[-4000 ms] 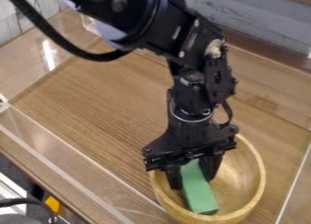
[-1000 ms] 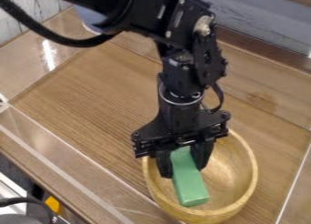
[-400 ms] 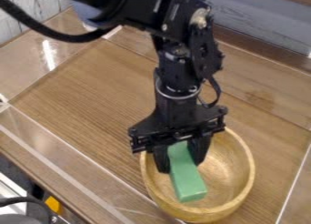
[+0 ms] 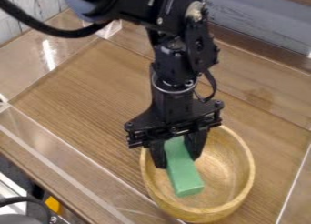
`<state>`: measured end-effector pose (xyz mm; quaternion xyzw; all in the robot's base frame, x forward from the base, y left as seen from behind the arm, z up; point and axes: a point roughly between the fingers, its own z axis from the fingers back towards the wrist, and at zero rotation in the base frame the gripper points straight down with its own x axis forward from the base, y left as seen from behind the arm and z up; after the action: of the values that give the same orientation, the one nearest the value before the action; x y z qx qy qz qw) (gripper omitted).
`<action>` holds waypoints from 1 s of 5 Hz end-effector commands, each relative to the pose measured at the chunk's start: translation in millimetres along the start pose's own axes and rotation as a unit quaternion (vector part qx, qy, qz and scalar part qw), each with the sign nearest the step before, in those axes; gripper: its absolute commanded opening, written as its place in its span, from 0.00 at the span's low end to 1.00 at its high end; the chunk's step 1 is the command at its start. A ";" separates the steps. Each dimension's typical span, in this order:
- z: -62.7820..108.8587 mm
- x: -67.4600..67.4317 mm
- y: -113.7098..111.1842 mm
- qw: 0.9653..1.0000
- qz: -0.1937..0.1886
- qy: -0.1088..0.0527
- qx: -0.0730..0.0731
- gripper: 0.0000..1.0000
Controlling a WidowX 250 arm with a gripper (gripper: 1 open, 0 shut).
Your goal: Remove the green block from inside the brown bowl and put it on the table
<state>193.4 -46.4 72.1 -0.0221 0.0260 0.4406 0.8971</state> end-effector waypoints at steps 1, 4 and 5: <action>15.4 8.1 -8.2 0.999 0.004 -0.017 -0.028 0.00; 20.4 14.8 -5.5 0.999 0.006 -0.025 -0.030 0.00; 20.9 16.5 -4.6 0.999 0.007 -0.028 -0.030 0.00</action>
<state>197.2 -35.9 78.3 -0.0209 0.0149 0.4467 0.8943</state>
